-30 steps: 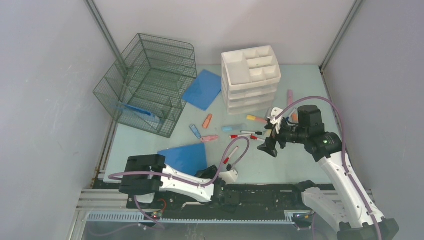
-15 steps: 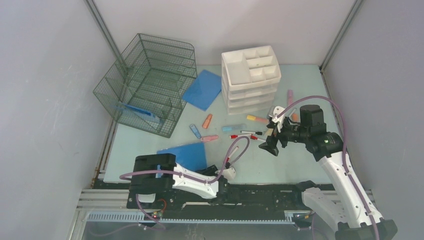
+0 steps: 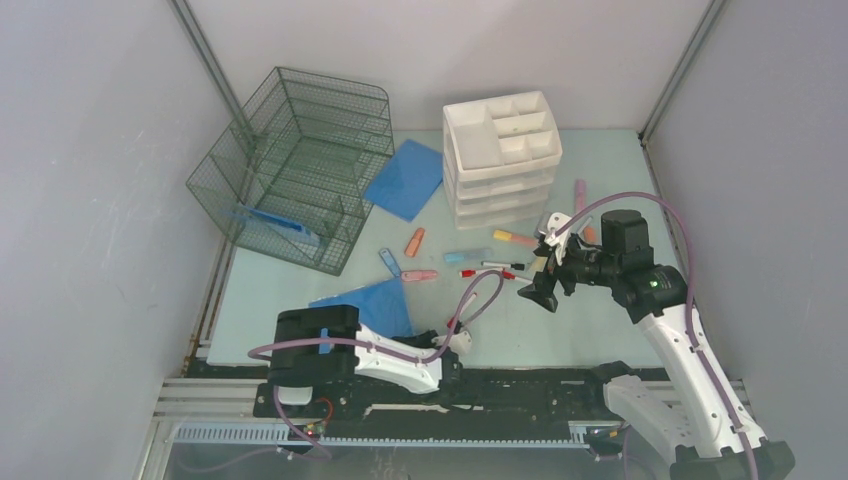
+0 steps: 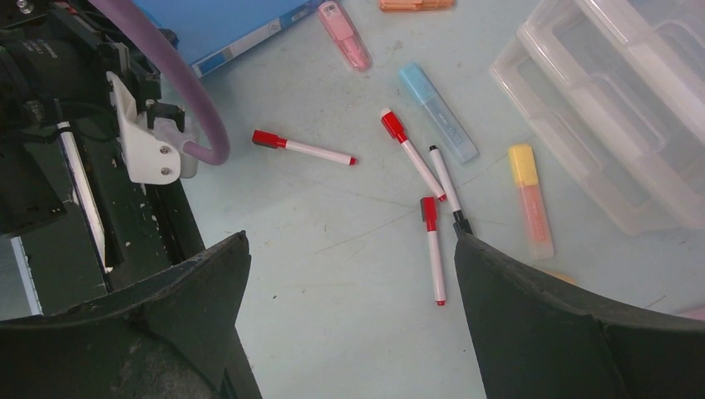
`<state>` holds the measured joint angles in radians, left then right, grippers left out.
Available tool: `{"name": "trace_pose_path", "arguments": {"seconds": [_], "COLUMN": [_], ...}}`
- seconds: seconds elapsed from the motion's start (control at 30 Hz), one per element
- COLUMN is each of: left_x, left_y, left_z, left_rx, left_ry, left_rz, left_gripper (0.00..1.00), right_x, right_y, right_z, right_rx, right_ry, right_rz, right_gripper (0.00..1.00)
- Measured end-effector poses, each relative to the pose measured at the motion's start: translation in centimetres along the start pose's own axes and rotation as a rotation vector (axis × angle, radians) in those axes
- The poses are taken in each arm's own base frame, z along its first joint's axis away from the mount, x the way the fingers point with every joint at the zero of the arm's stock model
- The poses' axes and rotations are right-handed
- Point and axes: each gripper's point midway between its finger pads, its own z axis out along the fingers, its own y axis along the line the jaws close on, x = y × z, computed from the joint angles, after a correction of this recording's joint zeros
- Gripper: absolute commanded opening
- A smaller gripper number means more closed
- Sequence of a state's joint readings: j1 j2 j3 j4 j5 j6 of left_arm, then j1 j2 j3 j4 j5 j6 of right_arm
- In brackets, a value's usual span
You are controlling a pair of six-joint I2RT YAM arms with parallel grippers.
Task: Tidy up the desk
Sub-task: Pick up the folder from the corner of the board.
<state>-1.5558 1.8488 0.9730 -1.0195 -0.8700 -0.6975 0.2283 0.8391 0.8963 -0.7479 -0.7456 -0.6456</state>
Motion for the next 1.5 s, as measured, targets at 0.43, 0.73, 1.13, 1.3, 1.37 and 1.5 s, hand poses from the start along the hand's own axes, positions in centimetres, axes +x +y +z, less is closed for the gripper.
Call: {"name": "trace_pose_path", "arguments": {"seconds": [0.43,0.73,1.13,1.3,1.37,1.5], "left_x": [-2.9,-3.9,-4.1,-4.3,-4.5,-4.9], "left_y": [3.0,6.0,8.4,7.8,7.7,7.6], "left_z": [-5.0,-7.9,-11.3,-11.6,-11.7,-11.9], "left_rx": [0.082,0.204,0.471,0.499,0.511,0.529], "left_ry": [-0.178,-0.286,-0.505,-0.516,-0.523,-0.535], "left_rz": [-0.108,-0.188,-0.332,-0.314,-0.311,-0.303], "left_gripper": [0.0,0.0,0.0,0.0,0.0,0.0], "right_x": [0.0,0.3,2.2,1.1,0.2,-1.0], "right_y": [-0.1,2.6,10.8,13.2,13.6,13.7], "right_z": [-0.1,0.8,6.7,9.8,10.6,12.0], "right_rx": [0.009,-0.165,-0.61,-0.658,-0.638,-0.6], "right_ry": [0.001,-0.026,-0.089,-0.11,-0.125,-0.148], "right_rz": [-0.012,-0.163,-0.652,-0.701,-0.701,-0.685], "right_gripper": [1.0,1.0,0.96,0.9,0.87,0.75]}}
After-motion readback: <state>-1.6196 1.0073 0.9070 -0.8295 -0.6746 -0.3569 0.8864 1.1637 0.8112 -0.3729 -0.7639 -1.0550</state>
